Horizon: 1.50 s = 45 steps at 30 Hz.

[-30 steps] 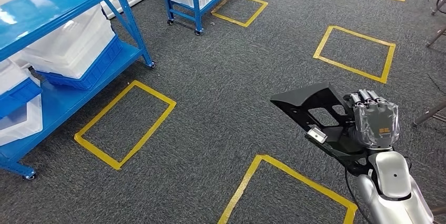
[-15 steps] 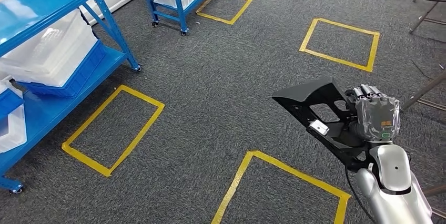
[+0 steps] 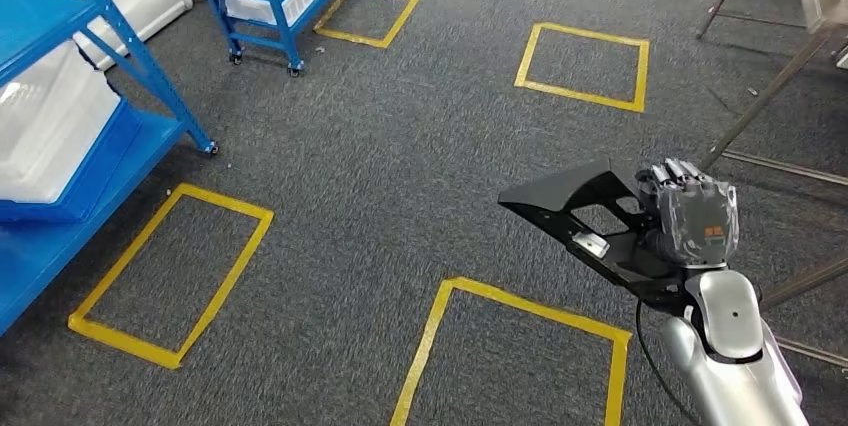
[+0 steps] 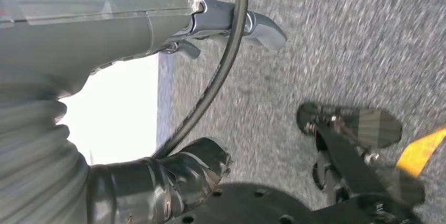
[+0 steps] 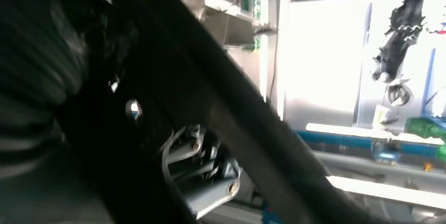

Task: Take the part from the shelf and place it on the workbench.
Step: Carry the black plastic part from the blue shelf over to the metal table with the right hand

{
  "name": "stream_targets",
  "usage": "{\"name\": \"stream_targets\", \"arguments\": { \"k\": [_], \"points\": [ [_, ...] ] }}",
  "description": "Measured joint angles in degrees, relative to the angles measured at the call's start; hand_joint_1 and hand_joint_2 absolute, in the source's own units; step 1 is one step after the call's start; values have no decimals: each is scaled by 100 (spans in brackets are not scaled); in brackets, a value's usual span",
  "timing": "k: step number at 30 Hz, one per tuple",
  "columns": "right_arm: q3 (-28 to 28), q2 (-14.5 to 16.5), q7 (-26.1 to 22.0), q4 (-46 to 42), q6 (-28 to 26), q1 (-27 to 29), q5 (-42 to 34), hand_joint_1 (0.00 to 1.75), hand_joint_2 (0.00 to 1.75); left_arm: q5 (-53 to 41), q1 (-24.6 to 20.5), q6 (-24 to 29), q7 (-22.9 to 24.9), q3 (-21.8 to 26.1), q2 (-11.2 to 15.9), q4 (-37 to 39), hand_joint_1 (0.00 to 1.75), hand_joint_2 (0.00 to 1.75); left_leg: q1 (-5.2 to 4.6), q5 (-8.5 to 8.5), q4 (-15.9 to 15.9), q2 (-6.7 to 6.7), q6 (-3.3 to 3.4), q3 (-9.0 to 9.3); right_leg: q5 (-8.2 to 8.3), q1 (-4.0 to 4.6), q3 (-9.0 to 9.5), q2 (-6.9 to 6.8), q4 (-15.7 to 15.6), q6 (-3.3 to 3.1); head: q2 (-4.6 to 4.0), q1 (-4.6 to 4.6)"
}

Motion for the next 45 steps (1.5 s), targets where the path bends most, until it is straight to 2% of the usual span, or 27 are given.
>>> {"name": "stream_targets", "arguments": {
  "k": [2, 4, 5, 8, 10, 12, 13, 14, 16, 18, 19, 20, 21, 23, 25, 26, 27, 28, 30, 32, 34, 35, 38, 40, 42, 43, 45],
  "points": [
    [11, -2, 12, 13, 0, -30, -8, 175, 175, -7, 22, -7, -2, 1, -1, 0, 0, 175, -12, 16, -36, 177, -11, 18, -342, 17, -273, -293, 605, 13, 0, -3],
    [24, -2, 19, 31, 1, -9, -15, 175, 175, -17, 34, -27, -7, -1, -3, 0, 0, 175, -8, -36, 38, 347, -33, -17, -441, -18, -428, -386, 963, 57, 0, -6],
    [27, -3, 20, 38, 1, 3, -20, 175, 175, -21, 33, -38, -11, -1, -5, 0, 0, 175, 4, -76, 99, 427, -51, -40, -351, -44, -375, -425, 877, 86, 0, -6],
    [27, -8, 23, 43, 2, 3, -37, 175, 175, -29, 25, -56, -19, -2, -5, 0, 0, 175, 29, -263, 386, 635, -166, -134, 2, -90, 80, -710, 33, 162, 0, -4],
    [26, -10, 29, 42, 5, 1, -45, 175, 175, -40, 23, -57, -18, -2, 12, 0, 0, 175, 10, -380, 539, 735, -243, -188, -3, -70, 167, -789, -135, 72, 0, -9],
    [25, -12, 30, 42, 12, 3, -48, 175, 175, -48, 6, -57, -15, -2, 20, 0, 0, 175, 6, -434, 584, 825, -281, -179, -8, -62, 142, -662, -94, -50, 0, -15],
    [23, -12, 29, 40, 15, 2, -48, 175, 175, -50, -5, -58, -10, -2, 18, 0, 0, 175, 21, -479, 623, 786, -308, -172, -1, -62, 134, -604, -98, -81, 0, -17],
    [23, -12, 28, 38, 20, -5, -49, 175, 175, -53, -10, -60, -1, -3, 15, 0, 0, 175, 40, -580, 734, 669, -334, -205, 11, -64, 128, -545, -107, -110, 0, -18],
    [25, -12, 29, 32, 34, -32, -50, 175, 175, -60, -5, -62, 32, -4, 8, 0, 0, 175, 74, -930, 1265, 346, -366, -436, 40, -53, 114, -426, -126, -156, 0, -21],
    [35, -12, 30, 31, 63, -53, -51, 175, 175, -65, 5, -64, 69, -4, 6, 0, 0, 175, 68, -1231, 1962, 211, -331, -779, 61, -15, 98, -293, -139, -186, 0, -21],
    [43, -12, 30, 31, 78, -57, -51, 175, 175, -71, 7, -68, 82, -4, 7, 0, 0, 175, 52, -1245, 2153, 193, -290, -888, 68, 7, 93, -221, -141, -196, 0, -20],
    [50, -12, 31, 31, 87, -60, -52, 175, 175, -79, 11, -77, 86, -4, 7, 0, 0, 175, 21, -1127, 2123, 169, -232, -900, 72, 23, 93, -145, -141, -202, 0, -20],
    [57, -12, 33, 30, 94, -64, -52, 175, 175, -92, 15, -89, 85, -4, 7, 0, 0, 175, -26, -907, 1885, 117, -162, -820, 77, 32, 96, -67, -143, -208, 0, -20],
    [67, -12, 37, 30, 100, -71, -52, 175, 175, -115, 36, -116, 82, -4, 30, 0, 0, 175, -127, -419, 1134, -196, 15, -534, 97, 12, 101, 73, -162, -211, 0, -17],
    [82, -10, 38, 37, 109, -62, -52, 175, 175, -123, 51, -134, 73, -5, 73, 0, 0, 175, -173, -191, 691, -471, 138, -361, 151, -73, 89, 207, -217, -158, 0, -16],
    [92, -9, 38, 39, 115, -53, -52, 175, 175, -124, 46, -139, 70, -6, 91, 0, 0, 175, -178, -163, 628, -505, 160, -332, 191, -124, 81, 283, -263, -112, 0, -16],
    [99, -8, 37, 38, 120, -46, -51, 175, 175, -124, 37, -142, 67, -6, 98, 0, 0, 175, -195, -87, 518, -454, 182, -292, 245, -167, 86, 362, -337, -70, 0, -21],
    [103, -8, 37, 33, 122, -40, -51, 175, 175, -125, 24, -146, 67, -7, 100, 0, 0, 175, -199, -22, 303, -391, 204, -197, 281, -173, 91, 337, -390, -57, 0, -21],
    [104, -12, 37, 26, 123, -72, -52, 175, 175, -132, 23, -156, 60, -9, 97, 0, 0, 175, -183, 114, -133, -217, 240, -2, 177, -115, 21, 47, -301, -60, 0, -19],
    [110, -16, 38, 27, 124, -119, -54, 175, 175, -140, 40, -164, 48, -12, 81, 0, 0, 175, -156, 132, -287, -14, 197, 75, -156, -79, -240, -273, 245, -39, 0, -16],
    [118, -18, 38, 33, 127, -120, -59, 175, 175, -146, 45, -168, 43, -15, 54, 0, 0, 175, -115, 68, -224, 183, 106, 61, -341, -113, -456, -353, 758, 37, 0, -16],
    [119, -18, 39, 36, 128, -109, -64, 175, 175, -147, 43, -169, 43, -16, 40, 0, 0, 175, -84, 15, -150, 274, 47, 43, -297, -139, -436, -382, 767, 94, 0, -16],
    [125, -14, 45, 43, 131, -86, -89, 175, 175, -150, 22, -170, 43, -17, 41, 0, 0, 175, 18, -227, 225, 492, -146, -83, 28, -212, -30, -609, 63, 280, 0, -9],
    [132, -6, 50, 44, 133, -62, -101, 175, 175, -151, 8, -170, 40, -18, 66, 0, 0, 175, 27, -409, 494, 578, -239, -180, 27, -205, 46, -709, -77, 210, 0, -9],
    [140, 0, 48, 39, 136, -36, -105, 175, 175, -152, -16, -171, 35, -19, 67, 0, 0, 175, 16, -503, 609, 643, -277, -205, -19, -189, 7, -640, 6, 55, 0, -18],
    [143, 2, 47, 36, 136, -28, -109, 175, 175, -152, -30, -172, 33, -19, 64, 0, 0, 175, 28, -540, 638, 633, -298, -198, -30, -181, -7, -599, 23, 16, 0, -22],
    [146, 4, 51, 30, 137, -31, -119, 175, 175, -152, -33, -172, 29, -19, 57, 0, 0, 175, 62, -746, 880, 462, -332, -278, -22, -163, -18, -520, 26, -44, 0, -23]
  ]
}}
